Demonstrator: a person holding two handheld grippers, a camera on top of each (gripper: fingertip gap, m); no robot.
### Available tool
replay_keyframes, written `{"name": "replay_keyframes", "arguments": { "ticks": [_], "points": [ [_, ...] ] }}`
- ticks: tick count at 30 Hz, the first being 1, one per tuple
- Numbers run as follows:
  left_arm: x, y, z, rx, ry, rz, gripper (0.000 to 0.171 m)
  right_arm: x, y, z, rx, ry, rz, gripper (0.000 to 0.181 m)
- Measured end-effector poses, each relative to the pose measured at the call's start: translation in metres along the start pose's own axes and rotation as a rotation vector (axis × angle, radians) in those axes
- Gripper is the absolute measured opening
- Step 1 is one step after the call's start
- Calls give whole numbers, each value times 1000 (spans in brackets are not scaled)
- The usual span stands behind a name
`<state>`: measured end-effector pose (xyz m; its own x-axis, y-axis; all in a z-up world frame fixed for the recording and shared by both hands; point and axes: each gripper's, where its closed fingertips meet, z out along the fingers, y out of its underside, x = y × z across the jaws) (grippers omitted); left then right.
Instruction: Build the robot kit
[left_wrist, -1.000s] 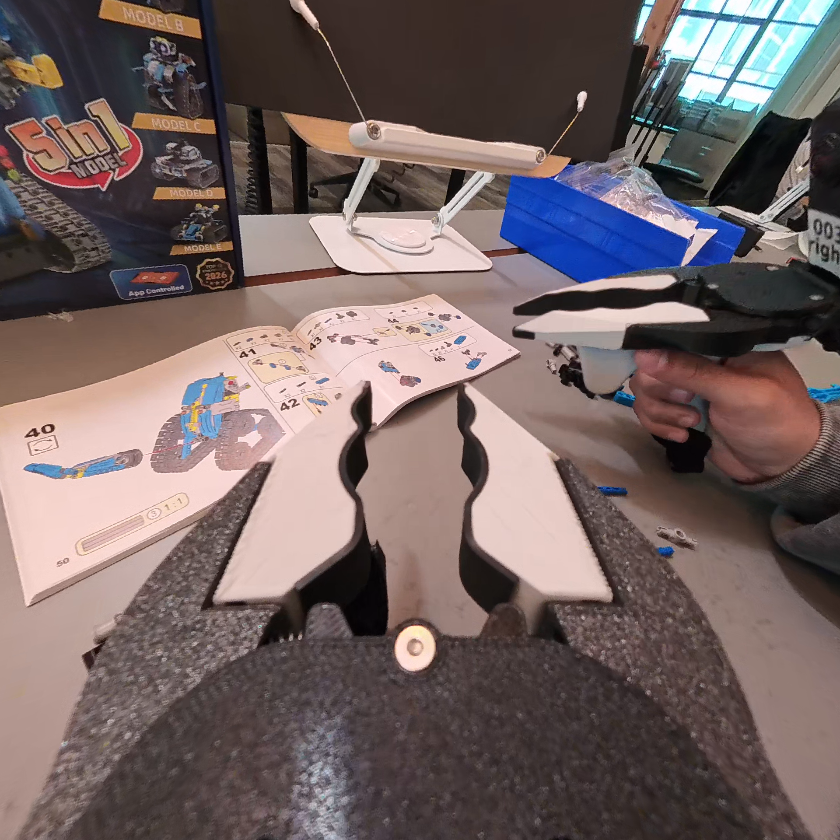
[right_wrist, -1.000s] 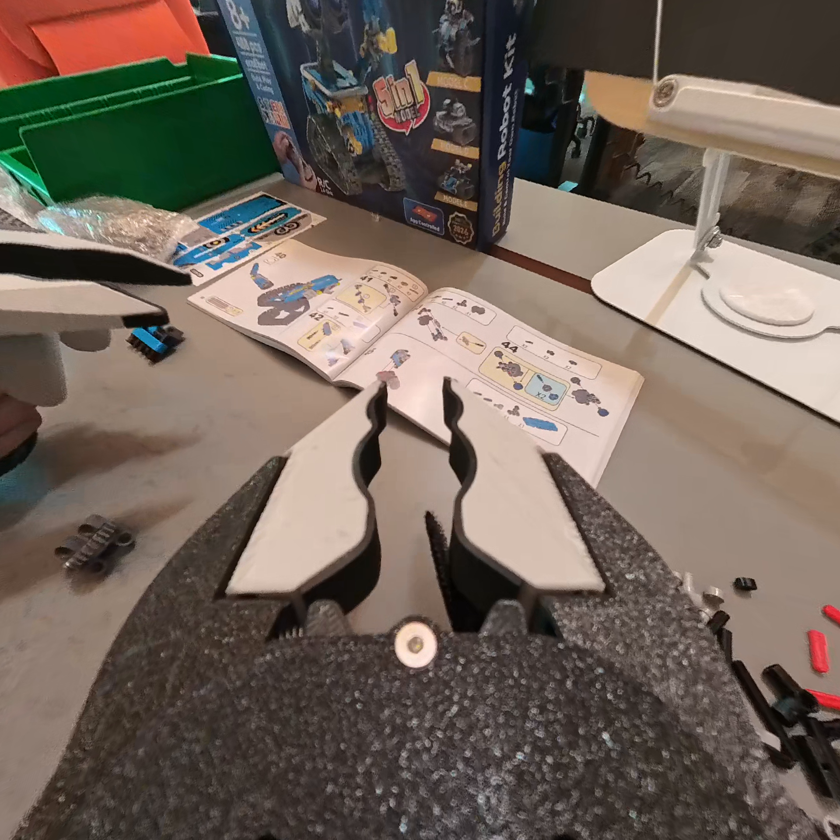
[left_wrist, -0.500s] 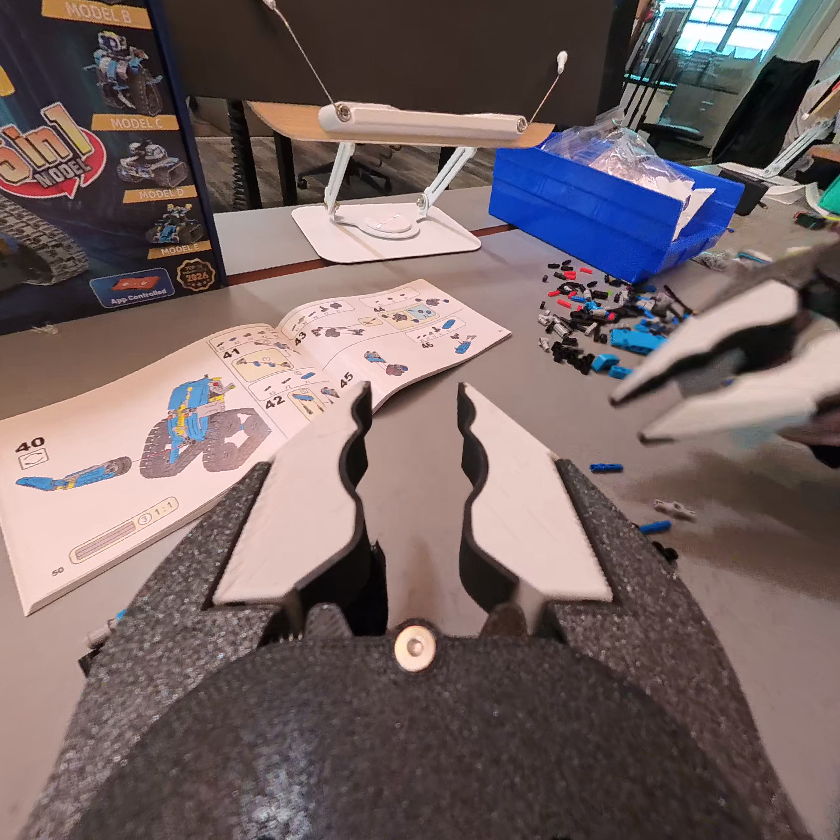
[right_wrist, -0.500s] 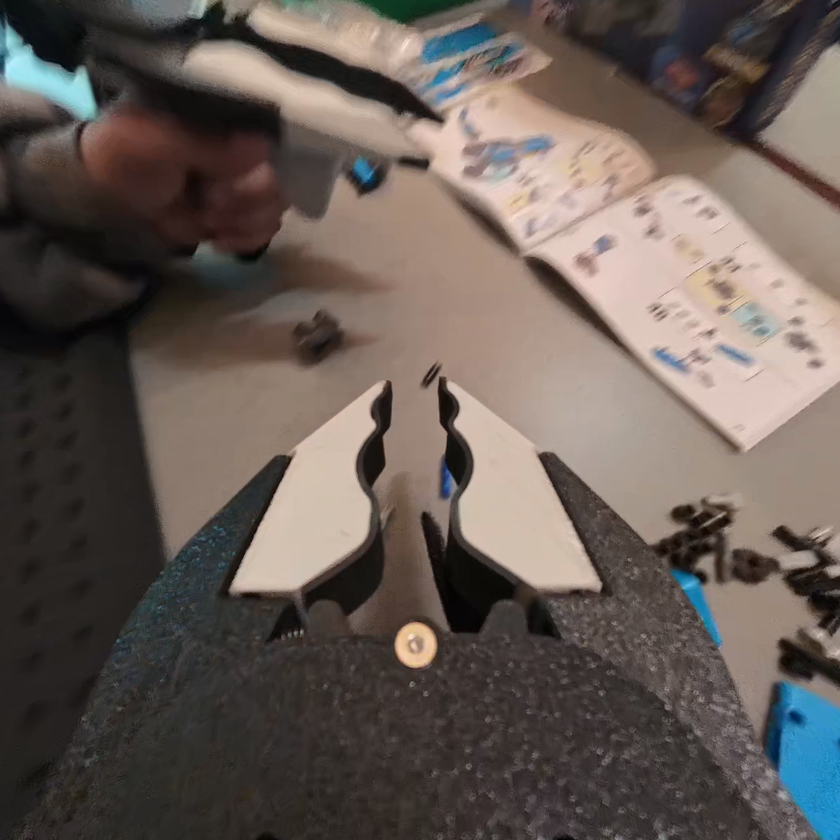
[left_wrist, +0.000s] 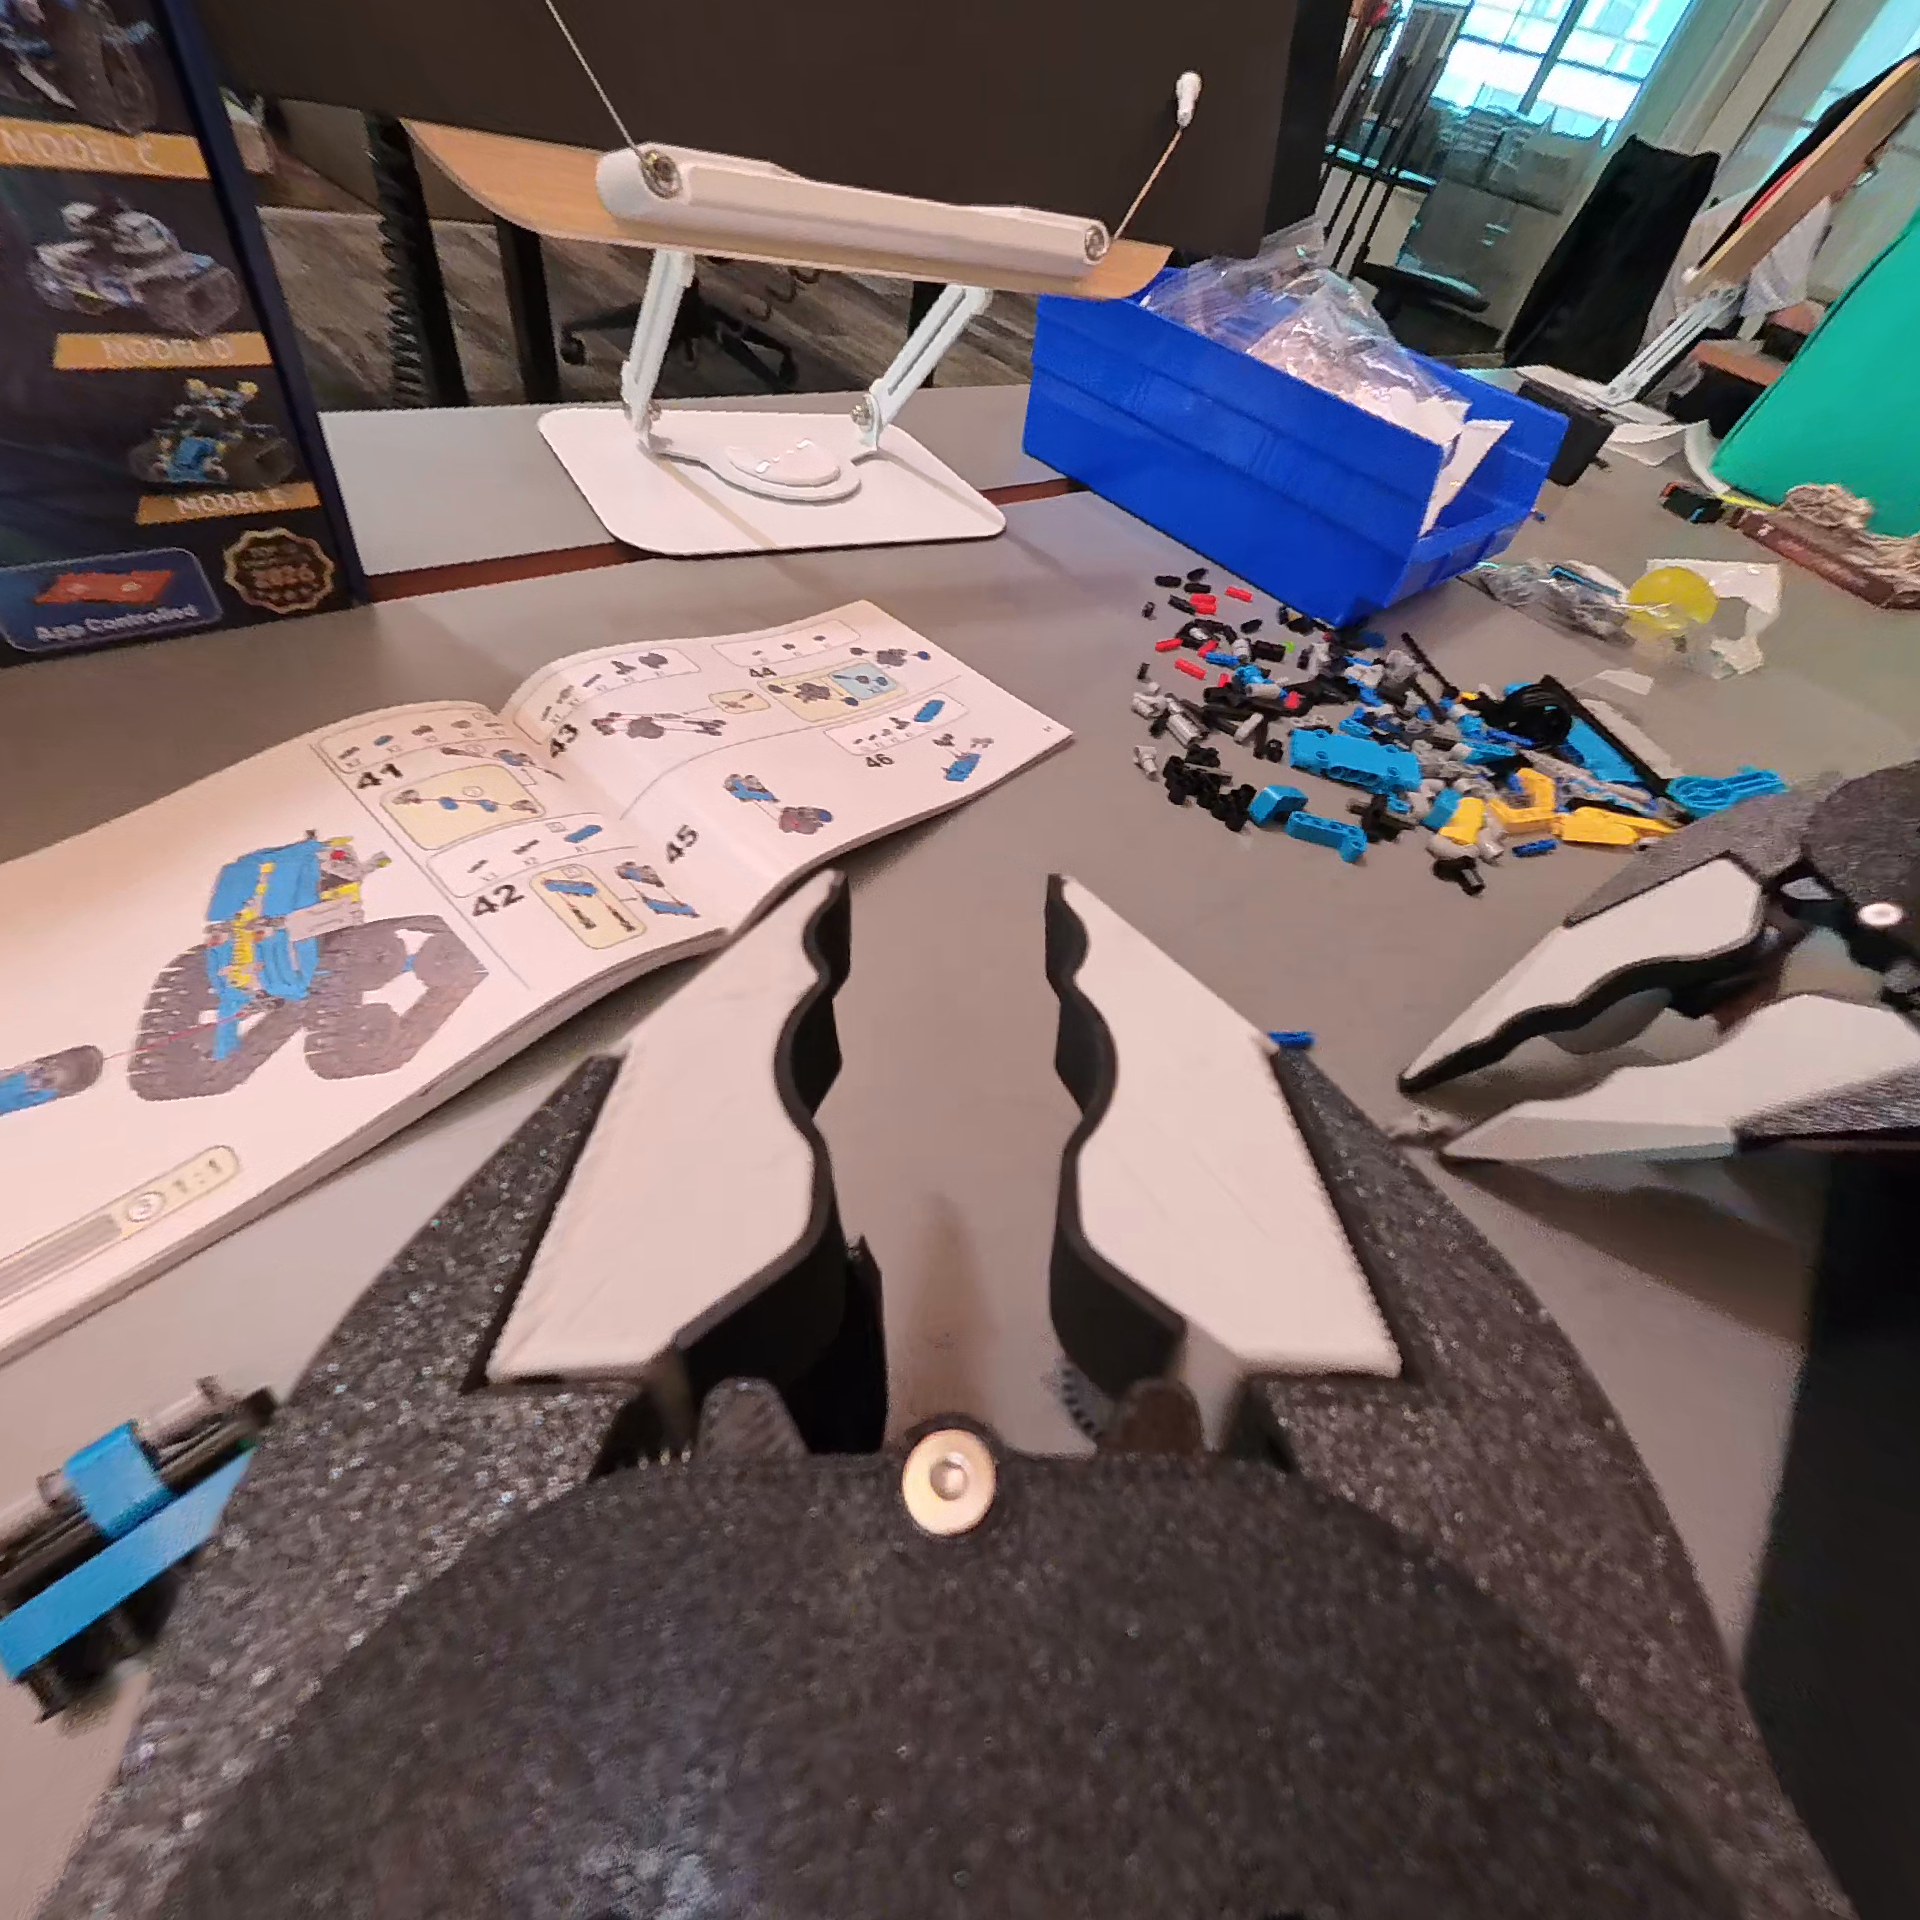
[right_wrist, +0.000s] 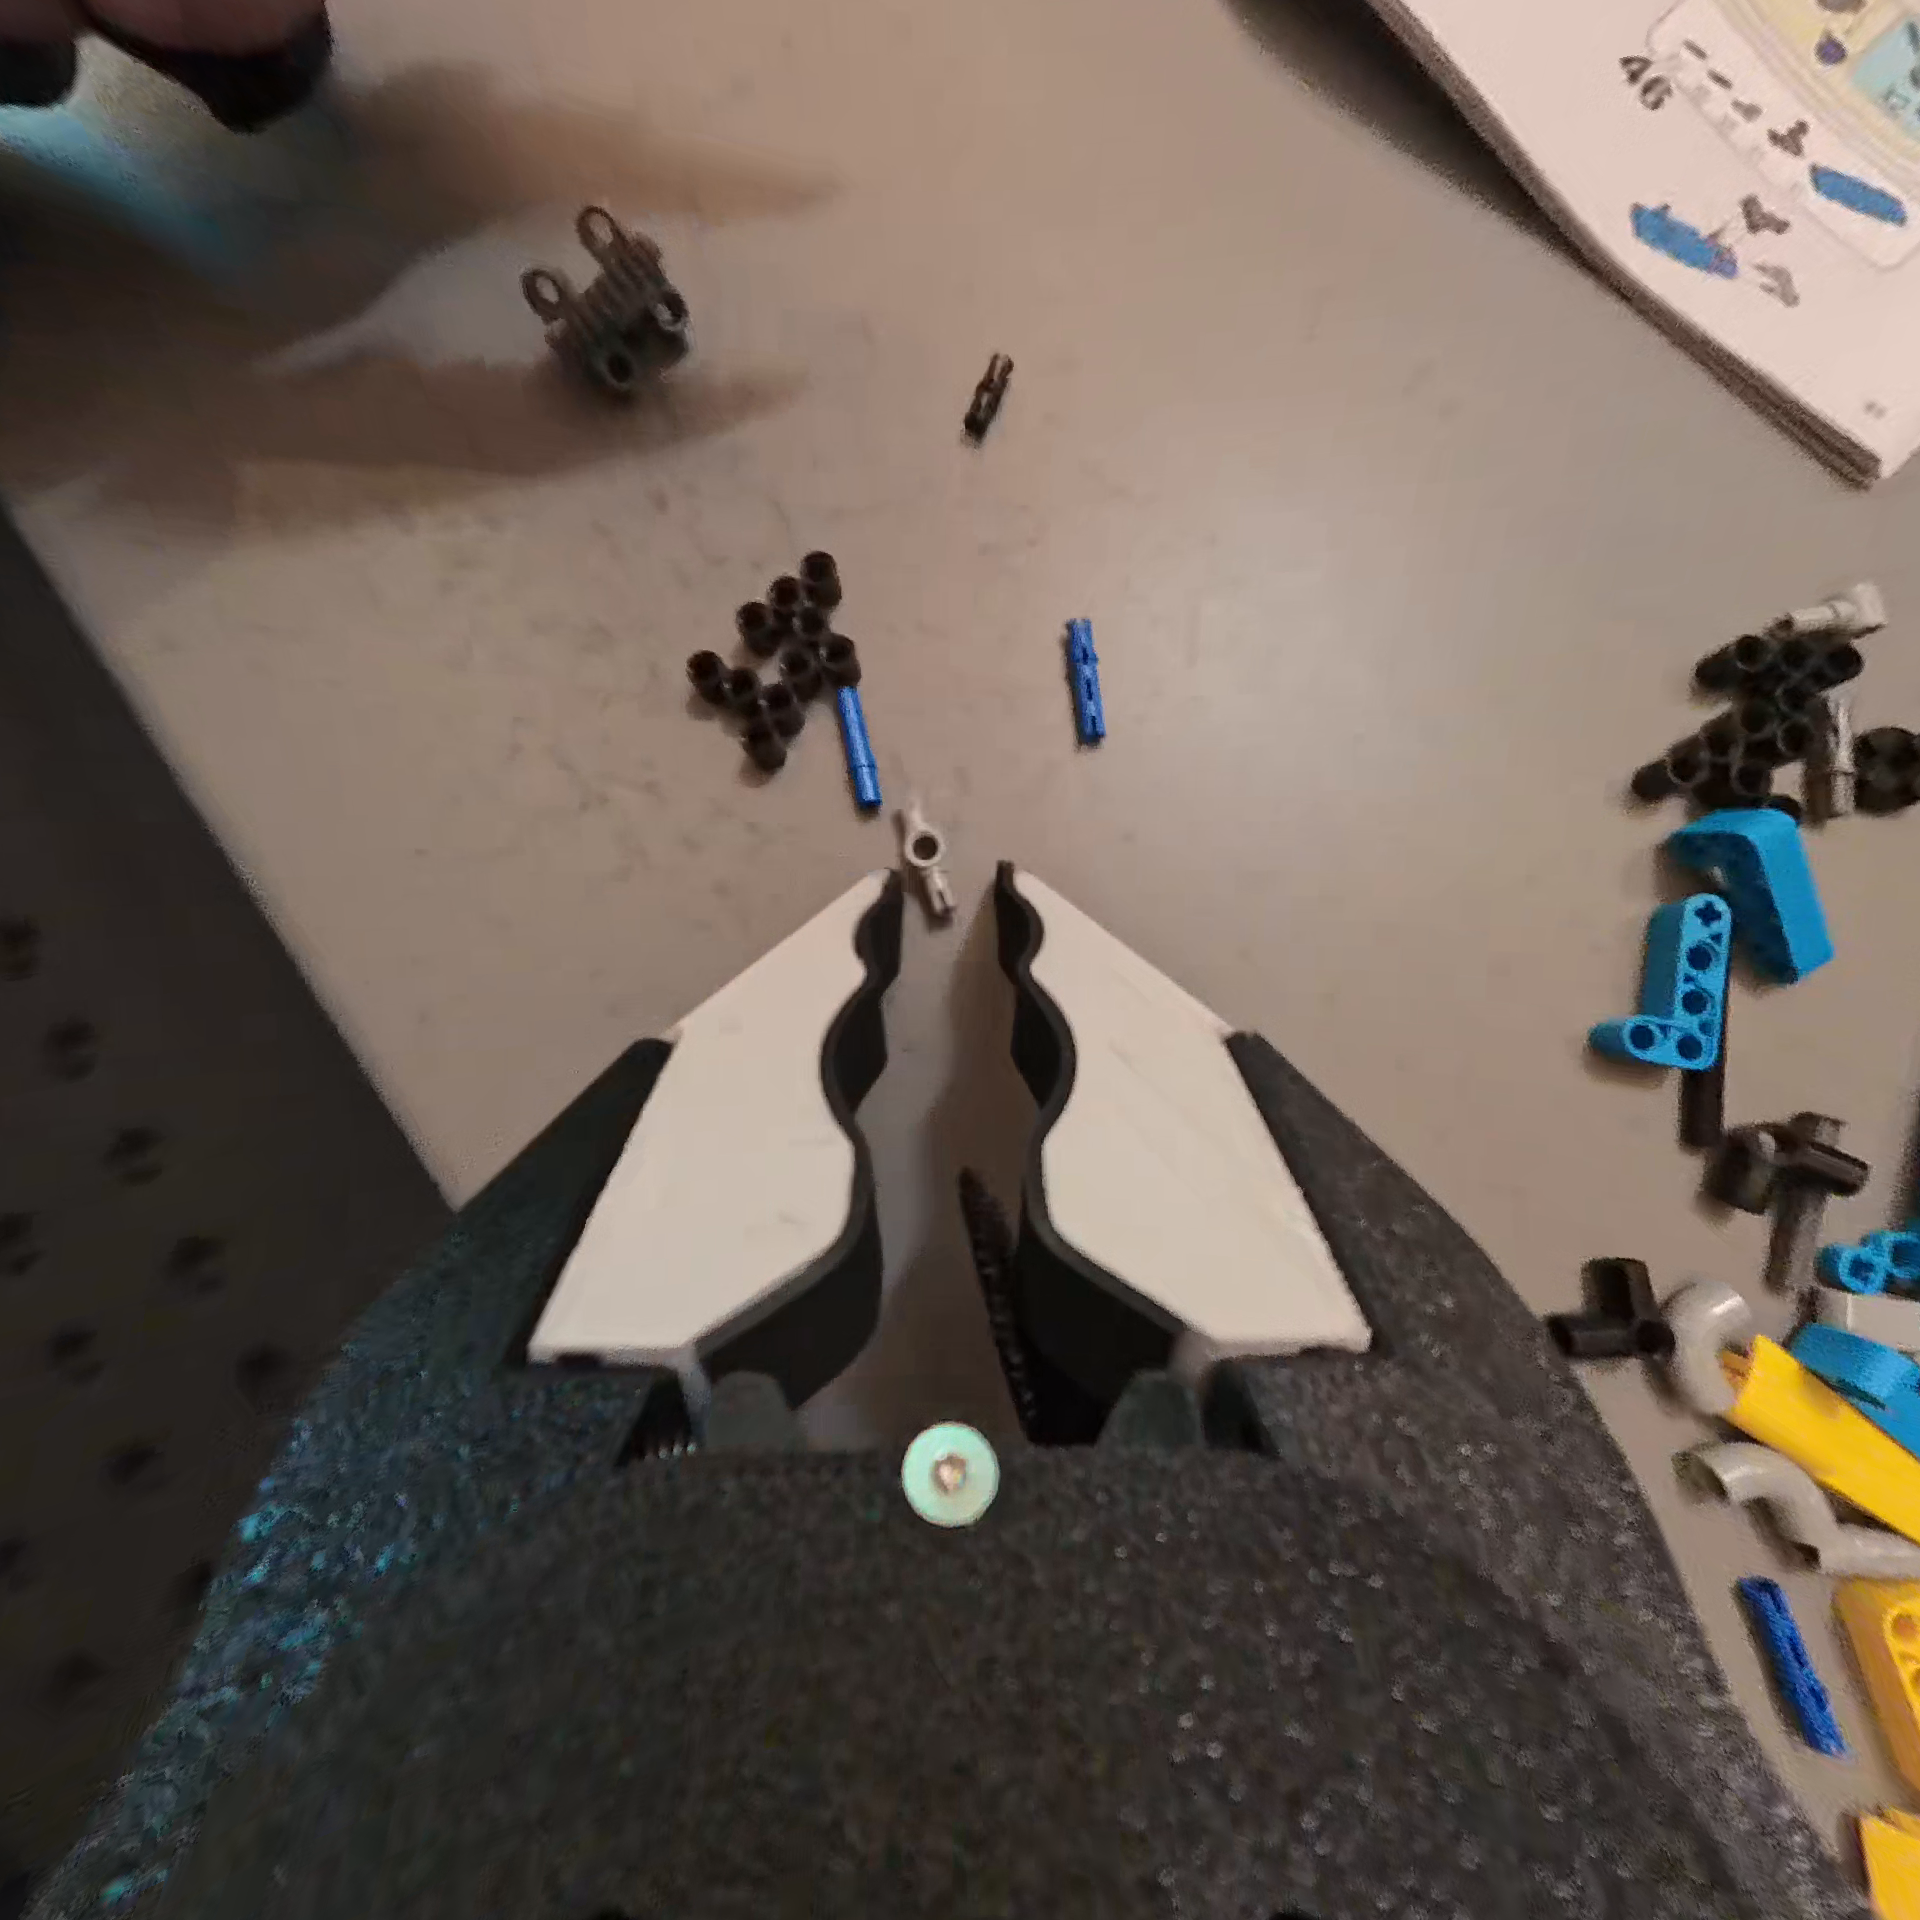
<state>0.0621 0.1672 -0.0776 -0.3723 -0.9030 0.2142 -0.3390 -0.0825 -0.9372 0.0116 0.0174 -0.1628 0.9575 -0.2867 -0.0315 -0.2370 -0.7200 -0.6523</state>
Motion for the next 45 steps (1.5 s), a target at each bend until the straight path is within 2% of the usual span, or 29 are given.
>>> {"name": "replay_keyframes", "arguments": {
  "ticks": [3, 6, 8, 11, 13, 14, 23, 26, 31, 34, 36, 39, 42, 45],
  "points": [
    [17, -2, -1, 3, 99, -84, 37, -1, -5, -2, 35, 3, -30, 0],
    [39, 2, 0, -33, 229, -148, 37, 0, -14, -2, 61, 47, -93, 0],
    [52, 8, 0, -66, 286, -118, 37, 0, -24, -5, 103, 67, -106, 0],
    [64, 18, 0, -112, 318, -51, 36, -5, -20, -3, 79, 11, -83, 0],
    [72, 23, 0, -138, 344, -27, 36, -18, -13, -1, 50, -76, -71, 17],
    [74, 26, 1, -149, 350, -18, 35, -19, -12, 0, 43, -71, -73, 20],
    [79, 33, 2, -184, 368, 0, 30, -22, -18, 14, 57, -51, -102, 19],
    [78, 33, 2, -184, 361, 1, 30, -21, -19, 18, 58, -46, -99, 9],
    [81, 36, 2, -198, 378, -13, 30, -8, -19, 14, 59, 4, -97, 8],
    [86, 34, 1, -195, 410, -37, 31, -9, -44, -2, 194, 3, -84, 7],
    [89, 30, -1, -175, 434, -45, 31, -12, -68, -17, 333, -71, 31, 7],
    [99, 18, -9, -110, 483, -8, 31, -11, -101, -36, 540, -306, 370, 7],
    [109, 8, -14, -35, 481, 72, 38, -10, -123, -49, 692, -663, 744, 7],
    [112, -5, -19, 35, 475, 60, 36, -11, -133, -56, 776, -949, 943, 6]
  ]
}}
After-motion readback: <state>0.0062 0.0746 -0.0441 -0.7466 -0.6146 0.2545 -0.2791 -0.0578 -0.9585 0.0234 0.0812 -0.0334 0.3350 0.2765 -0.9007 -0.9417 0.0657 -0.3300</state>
